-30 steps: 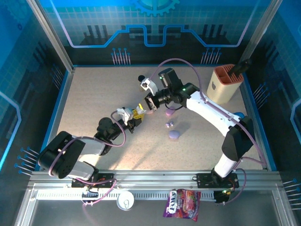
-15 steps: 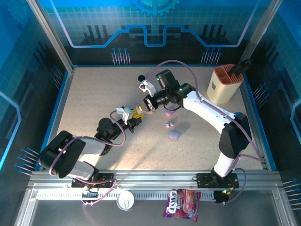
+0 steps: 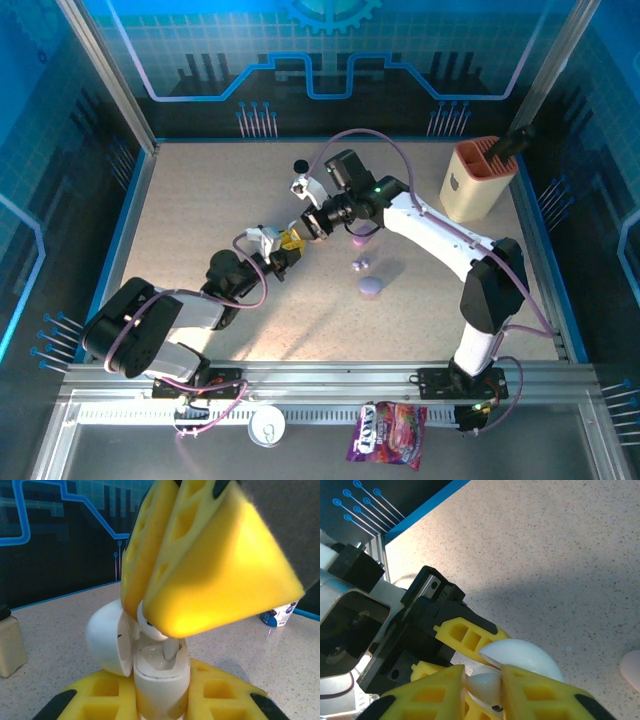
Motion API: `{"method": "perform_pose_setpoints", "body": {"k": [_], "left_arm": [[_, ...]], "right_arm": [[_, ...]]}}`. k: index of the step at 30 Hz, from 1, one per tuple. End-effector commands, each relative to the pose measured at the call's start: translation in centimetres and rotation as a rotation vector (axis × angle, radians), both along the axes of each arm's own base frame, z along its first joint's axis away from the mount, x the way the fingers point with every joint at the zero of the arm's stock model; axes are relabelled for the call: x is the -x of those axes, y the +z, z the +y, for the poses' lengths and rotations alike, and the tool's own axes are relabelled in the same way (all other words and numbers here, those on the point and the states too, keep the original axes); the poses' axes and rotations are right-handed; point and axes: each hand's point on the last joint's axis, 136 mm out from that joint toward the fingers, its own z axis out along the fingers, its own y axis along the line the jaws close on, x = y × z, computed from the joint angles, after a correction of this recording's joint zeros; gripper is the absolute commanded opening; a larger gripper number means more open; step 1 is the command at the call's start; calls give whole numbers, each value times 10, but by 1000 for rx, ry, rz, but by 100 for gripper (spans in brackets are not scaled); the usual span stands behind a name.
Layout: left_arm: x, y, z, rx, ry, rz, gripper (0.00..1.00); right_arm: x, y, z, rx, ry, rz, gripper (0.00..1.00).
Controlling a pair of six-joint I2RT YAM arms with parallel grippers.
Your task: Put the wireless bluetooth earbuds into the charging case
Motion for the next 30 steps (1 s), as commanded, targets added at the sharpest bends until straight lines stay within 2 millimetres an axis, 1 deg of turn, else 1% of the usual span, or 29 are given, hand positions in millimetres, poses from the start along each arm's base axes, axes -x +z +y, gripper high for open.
{"method": "perform_pose_setpoints", "body": {"k": [1,4,9,14,17,20,22,26,28,30], "left_arm": [[2,27,-3,46,-15,-85,9],[2,23,-4,35,-17,-80,9],[5,14,-6,20,-39,-68,9],[7,2,-7,-36,-43,-82,9],[6,-2,-7,-55,-47,-79,9],[8,-5,-11,-74,-74,-76,9],[10,-7,-12,-90,-88,-85,9],[20,-4,-15,-115,-128,-136,10],[21,-3,-15,-114,-128,-140,10],[21,1,-14,-104,-125,-141,10]], "right_arm": [[4,-13,0,56,0,20,29],[1,-3,-3,36,-20,-3,40],[0,13,-9,14,-48,-41,49],[9,36,-6,-72,-19,-65,53],[10,41,-3,-95,-13,-59,53],[2,36,-4,-58,-49,-56,48],[-4,30,-5,-19,-70,-44,43],[-14,12,-7,82,-105,-11,37],[-16,5,-7,119,-107,8,34],[-13,-1,-6,144,-85,27,34]]}}
